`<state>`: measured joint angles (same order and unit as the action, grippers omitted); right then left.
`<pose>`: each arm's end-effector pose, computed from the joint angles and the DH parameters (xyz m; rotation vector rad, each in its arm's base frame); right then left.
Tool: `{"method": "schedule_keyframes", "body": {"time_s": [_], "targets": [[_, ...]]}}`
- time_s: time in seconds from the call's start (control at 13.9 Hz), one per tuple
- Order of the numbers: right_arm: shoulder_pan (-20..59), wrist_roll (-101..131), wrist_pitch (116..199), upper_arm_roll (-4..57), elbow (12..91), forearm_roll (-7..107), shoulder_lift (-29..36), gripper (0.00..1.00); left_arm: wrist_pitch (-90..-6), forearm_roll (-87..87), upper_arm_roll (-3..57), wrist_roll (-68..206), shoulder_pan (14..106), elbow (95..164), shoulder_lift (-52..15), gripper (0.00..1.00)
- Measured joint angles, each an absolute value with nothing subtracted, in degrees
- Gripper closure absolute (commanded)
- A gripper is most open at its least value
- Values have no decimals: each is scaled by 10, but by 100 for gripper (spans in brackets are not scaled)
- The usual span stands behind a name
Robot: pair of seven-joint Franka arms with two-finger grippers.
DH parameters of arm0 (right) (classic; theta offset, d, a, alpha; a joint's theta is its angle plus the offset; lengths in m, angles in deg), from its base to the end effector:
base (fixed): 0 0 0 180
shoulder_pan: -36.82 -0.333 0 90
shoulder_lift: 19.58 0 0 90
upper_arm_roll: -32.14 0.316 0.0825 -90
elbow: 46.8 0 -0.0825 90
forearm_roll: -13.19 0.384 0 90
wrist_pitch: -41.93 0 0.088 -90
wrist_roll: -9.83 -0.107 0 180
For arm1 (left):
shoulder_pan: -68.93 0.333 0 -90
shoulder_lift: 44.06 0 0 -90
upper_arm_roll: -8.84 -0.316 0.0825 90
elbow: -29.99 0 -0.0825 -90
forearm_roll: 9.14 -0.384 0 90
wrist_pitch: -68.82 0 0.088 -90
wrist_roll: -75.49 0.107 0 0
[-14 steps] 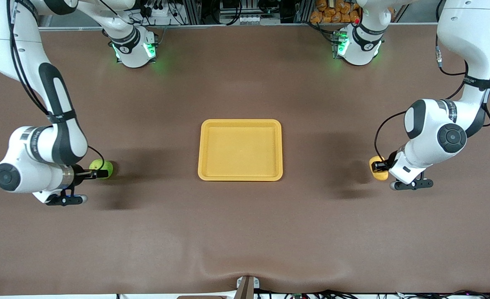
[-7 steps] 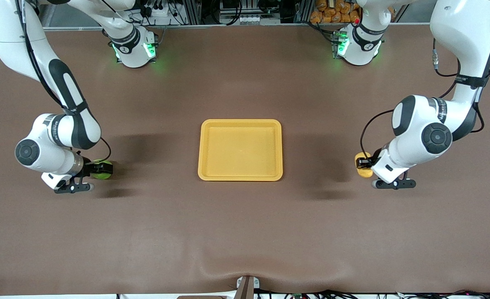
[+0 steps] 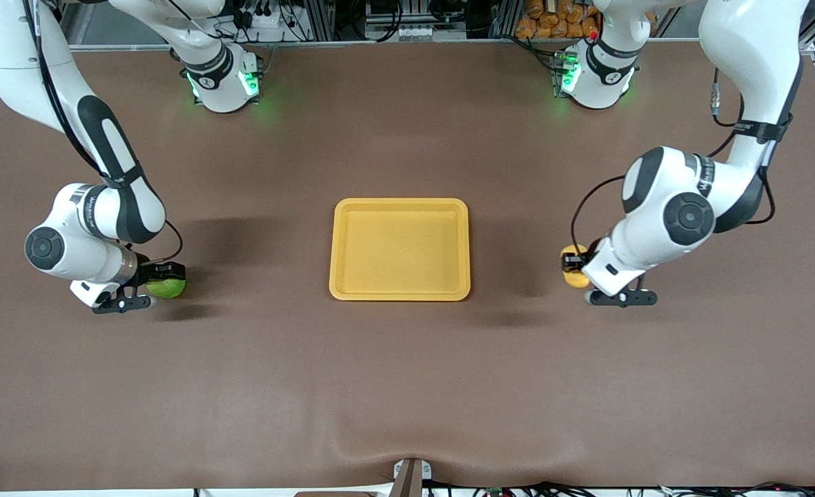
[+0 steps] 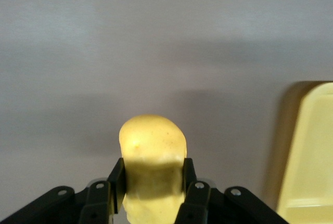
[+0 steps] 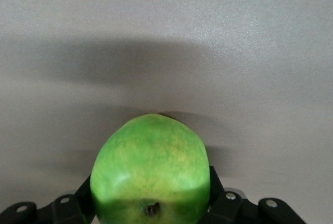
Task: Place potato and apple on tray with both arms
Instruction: 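Carry the potato and apple with both grippers over the yellow tray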
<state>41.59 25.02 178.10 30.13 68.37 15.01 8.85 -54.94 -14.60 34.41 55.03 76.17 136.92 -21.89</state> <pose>0.5867 -0.0692 0.1942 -3.1012 -0.1950 0.1963 0.5986 -0.1768 0.3229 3.0750 0.0099 -0.1204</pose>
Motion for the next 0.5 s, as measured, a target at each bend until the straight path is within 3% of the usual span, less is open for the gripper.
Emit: {"method": "schedule_keyframes", "body": {"time_s": [0.22,0.5], "targets": [[415,254,1778,317,681,150,67,100,-549,-154,370,505,746,1368,-219,100],[411,256,1734,402,679,150,17,100,-549,-155,371,481,706,1364,-219,100]]}}
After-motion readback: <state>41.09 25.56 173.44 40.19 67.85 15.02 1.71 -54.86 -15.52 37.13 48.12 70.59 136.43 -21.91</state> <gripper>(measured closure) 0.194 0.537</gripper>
